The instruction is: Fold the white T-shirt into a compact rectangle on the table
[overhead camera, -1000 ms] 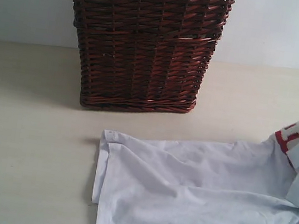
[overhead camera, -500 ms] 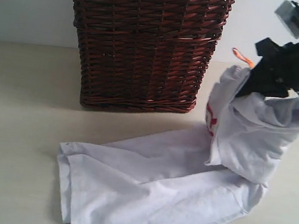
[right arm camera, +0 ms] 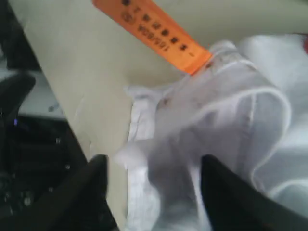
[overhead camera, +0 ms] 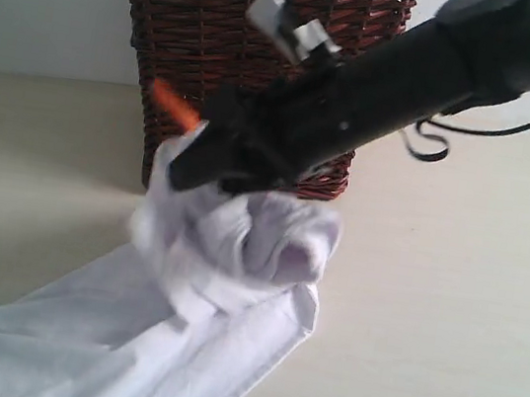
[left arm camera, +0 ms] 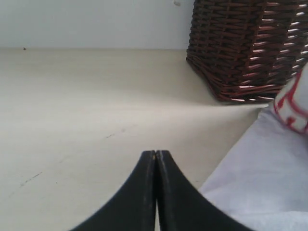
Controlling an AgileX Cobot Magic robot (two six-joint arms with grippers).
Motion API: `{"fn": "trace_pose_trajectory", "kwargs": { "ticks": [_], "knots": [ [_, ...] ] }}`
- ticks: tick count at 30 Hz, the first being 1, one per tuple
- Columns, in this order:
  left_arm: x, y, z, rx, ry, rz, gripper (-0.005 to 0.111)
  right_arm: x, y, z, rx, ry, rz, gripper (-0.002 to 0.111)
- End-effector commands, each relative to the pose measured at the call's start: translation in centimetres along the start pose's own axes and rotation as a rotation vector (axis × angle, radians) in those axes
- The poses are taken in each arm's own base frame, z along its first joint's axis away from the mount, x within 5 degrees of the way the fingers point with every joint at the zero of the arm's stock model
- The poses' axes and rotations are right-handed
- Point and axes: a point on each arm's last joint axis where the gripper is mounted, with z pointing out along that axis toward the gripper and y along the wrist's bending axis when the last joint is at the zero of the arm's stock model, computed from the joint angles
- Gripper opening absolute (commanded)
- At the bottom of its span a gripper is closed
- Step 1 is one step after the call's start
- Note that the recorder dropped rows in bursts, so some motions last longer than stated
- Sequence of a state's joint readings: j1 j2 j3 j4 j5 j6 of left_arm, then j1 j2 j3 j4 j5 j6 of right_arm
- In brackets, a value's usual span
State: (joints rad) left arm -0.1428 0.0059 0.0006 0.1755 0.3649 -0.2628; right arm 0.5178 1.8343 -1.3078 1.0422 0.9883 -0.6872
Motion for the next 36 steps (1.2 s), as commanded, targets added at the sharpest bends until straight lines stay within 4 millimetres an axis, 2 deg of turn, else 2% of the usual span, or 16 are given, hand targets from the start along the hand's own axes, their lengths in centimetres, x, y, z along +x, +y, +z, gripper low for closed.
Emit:
{"fn": "trace_pose_trajectory", "kwargs": {
  "ticks": [1, 3, 5, 9, 12, 14, 16, 19, 22, 28, 34, 36],
  "knots": [
    [-0.1, -0.1, 0.0, 0.011, -0.014, -0.004, 0.001, 2.7, 1.7, 4.8, 0.029, 0.247, -0.221, 0.079],
    [-0.1, -0.1, 0.0, 0.011, -0.014, -0.004, 0.001, 3.4, 2.0, 5.4, 0.061, 0.316, -0.303, 0.076],
    [-0.1, -0.1, 0.0, 0.011, -0.014, -0.004, 0.001, 3.4, 2.4, 5.0, 0.089, 0.324, -0.349, 0.070],
    [-0.1, -0.1, 0.0, 0.011, -0.014, -0.004, 0.001, 1.2, 1.7, 2.2, 0.210, 0.134, -0.379, 0.064],
    [-0.1, -0.1, 0.0, 0.011, -0.014, -0.004, 0.001, -0.1, 0.4, -0.4, 0.311, 0.031, -0.389, 0.062],
    [-0.1, -0.1, 0.0, 0.011, -0.014, -0.004, 0.001, -0.2, -1.0, -1.5, 0.364, 0.041, -0.394, 0.058],
    [-0.1, -0.1, 0.0, 0.011, -0.014, -0.004, 0.001, 0.3, -2.7, -1.7, 0.413, 0.120, -0.408, 0.049],
    [-0.1, -0.1, 0.0, 0.011, -0.014, -0.004, 0.001, 1.2, -5.0, -1.0, 0.455, 0.263, -0.432, 0.039],
    [-0.1, -0.1, 0.0, 0.011, -0.014, -0.004, 0.001, 1.9, -6.9, 0.4, 0.461, 0.353, -0.464, 0.039],
    [-0.1, -0.1, 0.0, 0.011, -0.014, -0.004, 0.001, 2.5, -10.4, 3.5, 0.486, 0.379, -0.437, 0.035],
    [-0.1, -0.1, 0.0, 0.011, -0.014, -0.004, 0.001, 4.0, -12.9, 4.0, 0.571, 0.547, -0.433, 0.000],
    [-0.1, -0.1, 0.0, 0.011, -0.014, -0.004, 0.001, 4.3, -13.2, 3.6, 0.602, 0.611, -0.462, 0.000]
  ]
}}
